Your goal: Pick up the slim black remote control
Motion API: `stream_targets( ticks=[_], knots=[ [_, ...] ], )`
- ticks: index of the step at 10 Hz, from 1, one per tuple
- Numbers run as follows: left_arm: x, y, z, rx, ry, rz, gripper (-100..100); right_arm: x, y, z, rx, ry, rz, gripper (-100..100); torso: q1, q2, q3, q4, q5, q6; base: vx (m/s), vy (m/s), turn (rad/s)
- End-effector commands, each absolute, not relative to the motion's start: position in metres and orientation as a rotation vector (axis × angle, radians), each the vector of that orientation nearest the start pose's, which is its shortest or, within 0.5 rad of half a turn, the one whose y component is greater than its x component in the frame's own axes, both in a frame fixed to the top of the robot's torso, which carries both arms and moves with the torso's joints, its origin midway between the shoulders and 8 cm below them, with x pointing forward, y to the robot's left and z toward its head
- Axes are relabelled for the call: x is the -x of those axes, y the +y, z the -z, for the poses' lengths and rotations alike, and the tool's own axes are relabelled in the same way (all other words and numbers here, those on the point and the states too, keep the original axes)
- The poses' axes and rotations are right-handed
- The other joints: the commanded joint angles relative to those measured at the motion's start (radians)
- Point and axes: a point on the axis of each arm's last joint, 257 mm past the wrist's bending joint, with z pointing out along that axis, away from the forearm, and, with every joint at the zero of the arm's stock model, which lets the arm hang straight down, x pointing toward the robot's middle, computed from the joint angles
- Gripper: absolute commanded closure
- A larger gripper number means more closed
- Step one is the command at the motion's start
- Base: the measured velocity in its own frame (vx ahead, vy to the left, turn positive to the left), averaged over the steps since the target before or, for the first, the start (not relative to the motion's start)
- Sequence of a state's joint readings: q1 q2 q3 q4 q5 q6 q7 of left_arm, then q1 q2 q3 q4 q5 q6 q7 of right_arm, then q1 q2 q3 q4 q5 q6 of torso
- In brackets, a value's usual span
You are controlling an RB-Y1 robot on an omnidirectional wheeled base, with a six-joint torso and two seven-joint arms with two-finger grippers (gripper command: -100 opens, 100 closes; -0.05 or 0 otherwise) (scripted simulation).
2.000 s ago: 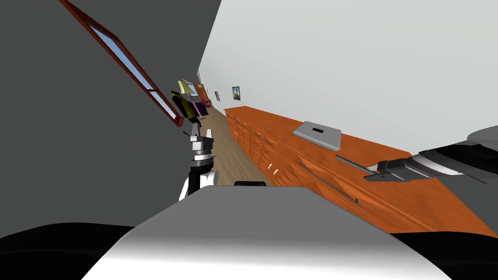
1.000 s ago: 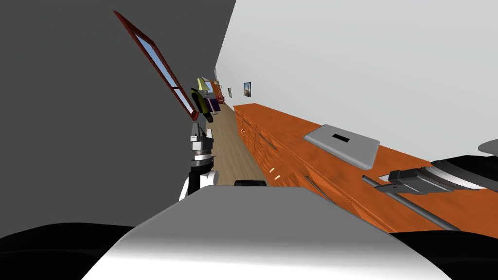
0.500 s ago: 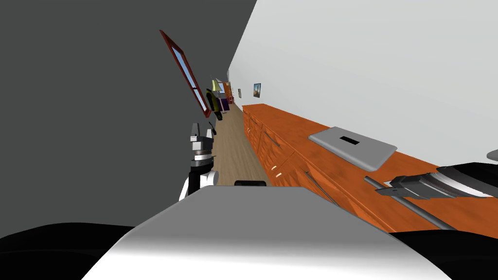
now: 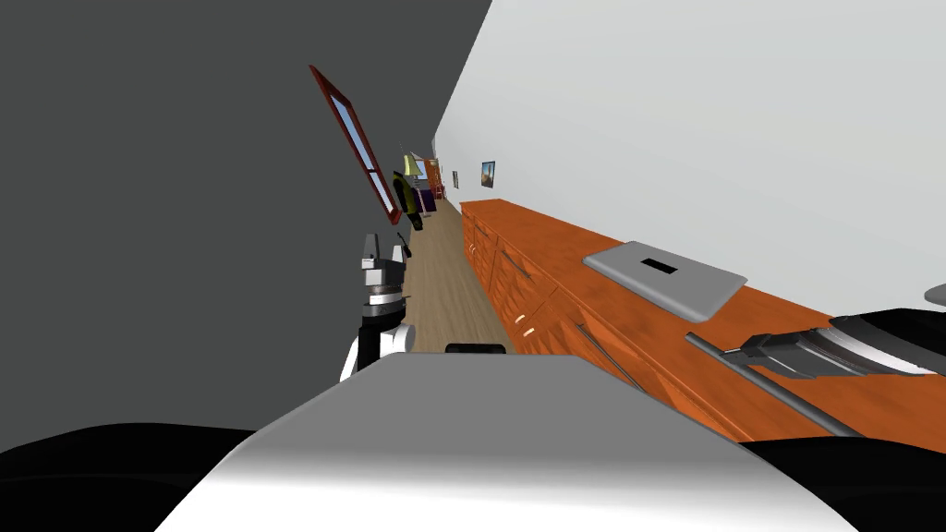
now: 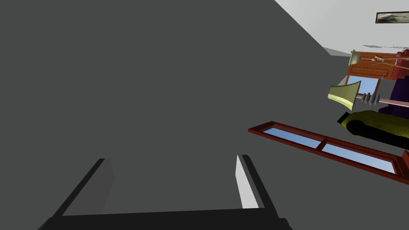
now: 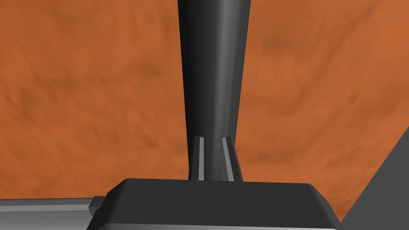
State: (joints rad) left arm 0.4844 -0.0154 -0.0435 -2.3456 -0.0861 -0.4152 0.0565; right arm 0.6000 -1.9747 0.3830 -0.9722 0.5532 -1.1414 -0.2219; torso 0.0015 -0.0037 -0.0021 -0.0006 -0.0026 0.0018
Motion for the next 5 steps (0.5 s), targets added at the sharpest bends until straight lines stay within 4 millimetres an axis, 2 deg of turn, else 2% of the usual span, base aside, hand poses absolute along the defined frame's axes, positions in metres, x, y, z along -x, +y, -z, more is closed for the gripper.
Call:
stream_targets(
  ticks=[1,2,3,5],
  knots=[
    [-0.349,0.256,-0.042,0.648,0.637,1.344,0,-0.145,-0.694,0.180,0.491,3.076,-0.030,0,0.000,0.000,0.000,0.000,0.000,0.000,0.000,0.000,0.000],
    [-0.349,0.256,-0.042,0.648,0.637,1.344,0,-0.146,-0.693,0.179,0.498,3.076,-0.033,100,0.000,0.000,0.000,0.000,0.000,0.000,0.061,0.000,-0.182],
    [-0.349,0.256,-0.042,0.648,0.637,1.344,0,-0.149,-0.691,0.177,0.531,3.071,-0.034,100,0.000,-0.002,-0.001,0.000,0.000,0.002,0.122,0.011,-0.280],
    [-0.348,0.256,-0.042,0.648,0.637,1.343,0,-0.158,-0.686,0.169,0.629,3.054,-0.035,100,0.001,-0.008,-0.004,-0.001,0.001,0.003,0.178,0.015,-0.348]
  ],
)
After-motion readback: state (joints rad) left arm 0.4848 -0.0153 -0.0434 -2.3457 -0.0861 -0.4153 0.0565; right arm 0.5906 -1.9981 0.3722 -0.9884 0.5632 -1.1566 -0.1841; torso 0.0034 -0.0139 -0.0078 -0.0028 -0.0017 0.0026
